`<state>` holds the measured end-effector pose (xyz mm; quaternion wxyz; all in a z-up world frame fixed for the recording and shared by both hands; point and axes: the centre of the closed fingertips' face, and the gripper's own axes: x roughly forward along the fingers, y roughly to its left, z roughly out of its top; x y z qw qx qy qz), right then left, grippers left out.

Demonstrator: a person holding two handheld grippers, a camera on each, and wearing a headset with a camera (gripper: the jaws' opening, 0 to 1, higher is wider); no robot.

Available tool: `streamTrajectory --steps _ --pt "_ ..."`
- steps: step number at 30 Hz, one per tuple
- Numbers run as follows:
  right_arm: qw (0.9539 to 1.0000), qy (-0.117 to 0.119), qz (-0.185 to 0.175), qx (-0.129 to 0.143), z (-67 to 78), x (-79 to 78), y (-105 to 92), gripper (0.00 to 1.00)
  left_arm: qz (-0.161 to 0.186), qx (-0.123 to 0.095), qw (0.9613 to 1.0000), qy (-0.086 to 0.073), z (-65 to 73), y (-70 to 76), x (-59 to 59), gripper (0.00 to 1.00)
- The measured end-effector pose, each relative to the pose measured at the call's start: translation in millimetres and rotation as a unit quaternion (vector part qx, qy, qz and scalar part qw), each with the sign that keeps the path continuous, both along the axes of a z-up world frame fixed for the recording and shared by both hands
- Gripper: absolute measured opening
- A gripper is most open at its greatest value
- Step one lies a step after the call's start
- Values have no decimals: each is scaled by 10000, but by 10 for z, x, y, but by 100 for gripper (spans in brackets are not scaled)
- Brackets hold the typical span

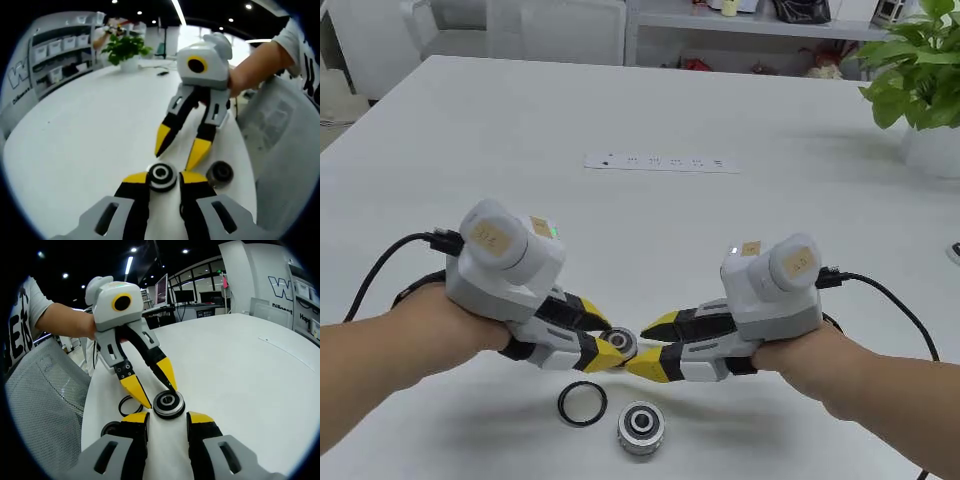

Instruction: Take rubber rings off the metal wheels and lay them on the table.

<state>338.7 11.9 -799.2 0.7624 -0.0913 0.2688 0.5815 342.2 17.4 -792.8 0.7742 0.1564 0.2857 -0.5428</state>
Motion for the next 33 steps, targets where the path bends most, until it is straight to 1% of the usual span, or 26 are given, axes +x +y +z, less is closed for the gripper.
streamTrajectory --steps 3,6,7,8,10,14,16,21,23,25,29,33 --pt "10000 -6 -3 3 -3 5 1 26 -12 3 10000 -33 5 -10 13 21" --pt "10000 -8 -15 13 -7 10 5 26 -60 111 9998 -145 -10 -12 30 16" --pt "10000 -10 -17 13 -11 11 9 26 -90 149 9996 -239 -9 -20 38 15" --pt "10000 -8 -15 14 -14 9 11 26 -102 156 9995 -253 -8 -23 38 15" --pt "10000 -15 -15 14 -22 9 21 26 -79 148 9996 -237 -9 -22 34 14" --pt "10000 -37 -51 41 -26 26 54 26 -52 170 9994 -296 -7 -38 15 14" --pt "9999 -75 -73 40 -28 38 71 27 -33 181 9993 -319 -9 -28 32 14" --pt "9999 -105 -76 27 -58 35 119 27 21 161 9994 -304 -10 -20 36 14" --pt "9998 -183 -96 -27 -87 47 124 27 50 144 9994 -306 -14 -20 39 13" --pt "9998 -184 -102 -25 -93 42 133 27 69 137 9994 -317 -15 -20 39 13" --pt "9996 -273 -69 -46 -84 36 138 24 116 114 9994 -318 -12 -18 40 13" --pt "9994 -347 -62 -68 -73 33 129 23 131 118 9993 -323 -11 -16 34 13"
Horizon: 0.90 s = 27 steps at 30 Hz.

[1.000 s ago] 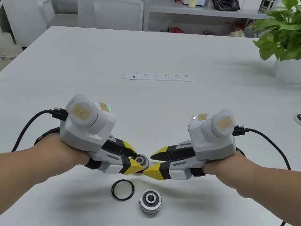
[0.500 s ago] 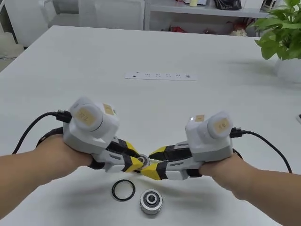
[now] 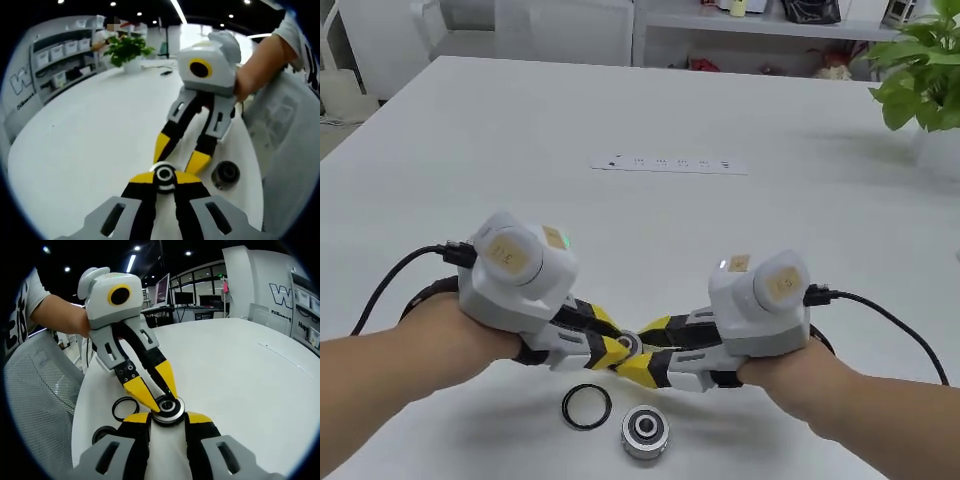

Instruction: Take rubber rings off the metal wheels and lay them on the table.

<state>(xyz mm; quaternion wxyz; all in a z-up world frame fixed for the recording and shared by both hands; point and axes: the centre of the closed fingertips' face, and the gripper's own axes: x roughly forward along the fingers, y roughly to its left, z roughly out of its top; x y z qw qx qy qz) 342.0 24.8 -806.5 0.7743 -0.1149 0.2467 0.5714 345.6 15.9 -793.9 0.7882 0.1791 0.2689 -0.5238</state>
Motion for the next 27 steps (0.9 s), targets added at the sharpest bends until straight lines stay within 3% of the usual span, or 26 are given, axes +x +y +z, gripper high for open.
streamTrajectory --steps 21,27 --pt "9999 89 35 -118 -14 -25 -132 6 141 -73 9999 45 -5 4 12 13" --pt "9992 335 -203 -77 -8 18 -176 0 180 -72 9998 48 -7 1 17 13"
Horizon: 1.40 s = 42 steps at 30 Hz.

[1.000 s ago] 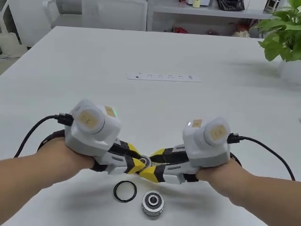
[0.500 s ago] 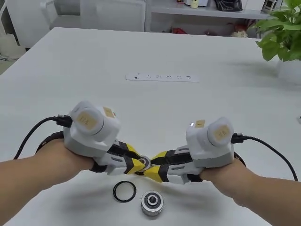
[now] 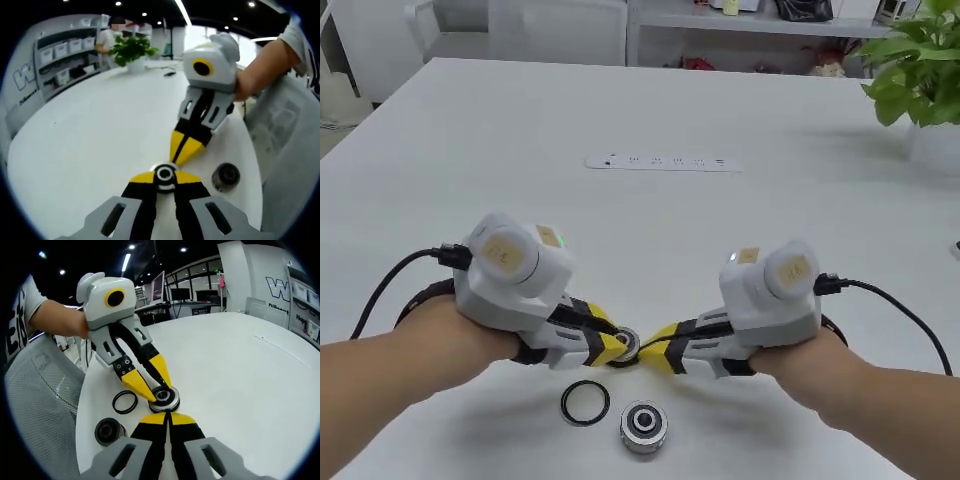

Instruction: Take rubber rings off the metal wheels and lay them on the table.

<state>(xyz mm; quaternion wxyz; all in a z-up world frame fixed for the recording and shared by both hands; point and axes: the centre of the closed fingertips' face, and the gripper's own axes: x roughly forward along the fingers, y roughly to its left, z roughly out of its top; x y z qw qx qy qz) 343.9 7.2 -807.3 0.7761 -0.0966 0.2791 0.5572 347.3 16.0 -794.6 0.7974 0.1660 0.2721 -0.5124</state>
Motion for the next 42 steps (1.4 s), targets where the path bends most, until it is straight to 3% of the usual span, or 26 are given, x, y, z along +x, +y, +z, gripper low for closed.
streamTrajectory --steps 6,16,23,25,42 --pt "9991 309 -274 61 9 31 -29 0 15 50 10000 -24 -4 2 0 12" --pt "9932 743 -764 467 80 110 -31 0 88 136 9999 -11 -1 1 -9 12" --pt "9913 832 -820 610 121 105 -7 0 157 245 9996 -40 -6 1 4 12" --pt "9922 768 -819 540 120 111 -14 0 169 267 9995 -62 -7 2 7 11" --pt "9916 835 -694 701 166 44 61 0 184 259 9995 -77 -9 4 4 11"
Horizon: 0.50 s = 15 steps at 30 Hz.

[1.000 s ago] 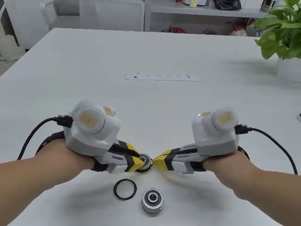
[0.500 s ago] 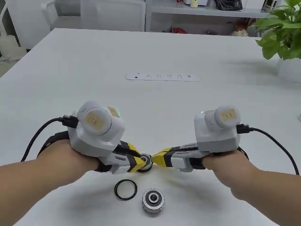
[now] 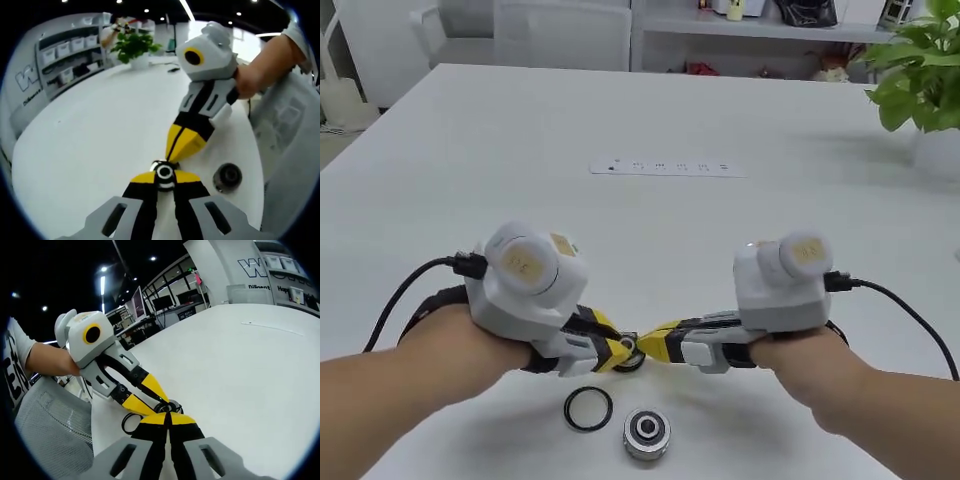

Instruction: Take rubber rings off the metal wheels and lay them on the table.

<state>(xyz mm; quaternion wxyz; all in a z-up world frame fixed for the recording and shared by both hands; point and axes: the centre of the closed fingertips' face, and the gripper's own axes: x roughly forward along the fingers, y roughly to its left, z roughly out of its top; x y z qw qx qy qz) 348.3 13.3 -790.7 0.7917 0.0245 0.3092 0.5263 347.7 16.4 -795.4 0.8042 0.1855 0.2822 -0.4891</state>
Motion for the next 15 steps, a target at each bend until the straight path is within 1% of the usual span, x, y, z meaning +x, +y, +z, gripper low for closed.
streamTrajectory --steps 8,12,15 --pt "10000 -15 59 23 12 -22 15 0 -25 25 10000 -28 -1 -8 -10 11" --pt "9999 -17 127 96 47 -45 39 0 -51 34 10000 -35 -2 -12 -11 11" --pt "9993 11 277 236 108 -110 104 0 -50 40 10000 -42 -3 -13 -10 11"
